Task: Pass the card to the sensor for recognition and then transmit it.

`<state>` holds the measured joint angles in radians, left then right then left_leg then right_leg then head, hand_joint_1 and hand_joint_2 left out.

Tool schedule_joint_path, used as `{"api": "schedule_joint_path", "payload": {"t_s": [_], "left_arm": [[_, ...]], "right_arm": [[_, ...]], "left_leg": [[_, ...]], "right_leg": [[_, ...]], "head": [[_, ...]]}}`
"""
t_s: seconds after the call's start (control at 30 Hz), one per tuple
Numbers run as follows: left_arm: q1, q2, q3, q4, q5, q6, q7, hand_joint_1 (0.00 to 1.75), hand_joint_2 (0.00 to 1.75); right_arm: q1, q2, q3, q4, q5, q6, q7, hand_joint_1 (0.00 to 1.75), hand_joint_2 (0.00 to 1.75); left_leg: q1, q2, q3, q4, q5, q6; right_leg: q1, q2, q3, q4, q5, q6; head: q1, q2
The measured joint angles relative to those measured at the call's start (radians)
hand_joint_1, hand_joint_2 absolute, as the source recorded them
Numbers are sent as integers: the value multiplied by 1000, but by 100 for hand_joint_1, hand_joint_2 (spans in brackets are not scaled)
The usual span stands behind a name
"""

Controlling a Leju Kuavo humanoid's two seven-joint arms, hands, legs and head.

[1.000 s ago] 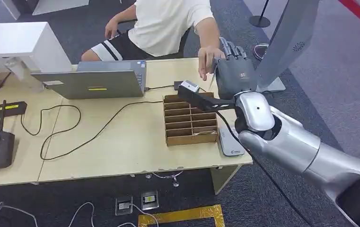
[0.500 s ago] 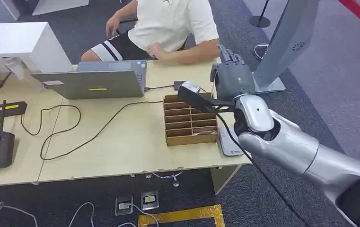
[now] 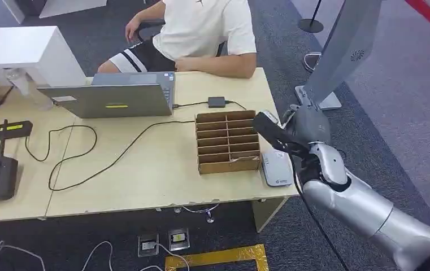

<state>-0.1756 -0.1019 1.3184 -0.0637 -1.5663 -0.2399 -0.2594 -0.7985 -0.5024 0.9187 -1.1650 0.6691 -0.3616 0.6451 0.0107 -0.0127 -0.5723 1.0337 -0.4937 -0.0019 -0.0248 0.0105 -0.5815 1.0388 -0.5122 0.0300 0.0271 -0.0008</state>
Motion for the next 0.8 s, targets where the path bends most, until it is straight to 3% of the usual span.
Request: {"api": "schedule_joint_path", "payload": {"t_s": [0.2,0.3,0.57,0.8], "left_arm": [[1,0,0,0,0,0,15,0,0],[0,0,0,0,0,0,19,0,0],[-8,0,-2,0,0,0,19,0,0],[-14,0,-18,0,0,0,19,0,0]], "right_arm": [[66,-29,-79,24,7,5,0,175,175],[91,-40,-94,32,24,41,0,175,175],[117,-29,-72,56,36,101,0,175,175],[115,27,-16,113,-15,105,-4,175,175]], "left_leg": [[0,0,0,0,0,0],[0,0,0,0,0,0],[0,0,-1,0,0,0],[0,0,-1,0,0,0]], "right_leg": [[0,0,0,0,0,0],[0,0,0,0,0,0],[0,0,0,0,0,0],[0,-1,0,1,0,0]], "head": [[0,0],[0,0],[0,0],[0,0]]}}
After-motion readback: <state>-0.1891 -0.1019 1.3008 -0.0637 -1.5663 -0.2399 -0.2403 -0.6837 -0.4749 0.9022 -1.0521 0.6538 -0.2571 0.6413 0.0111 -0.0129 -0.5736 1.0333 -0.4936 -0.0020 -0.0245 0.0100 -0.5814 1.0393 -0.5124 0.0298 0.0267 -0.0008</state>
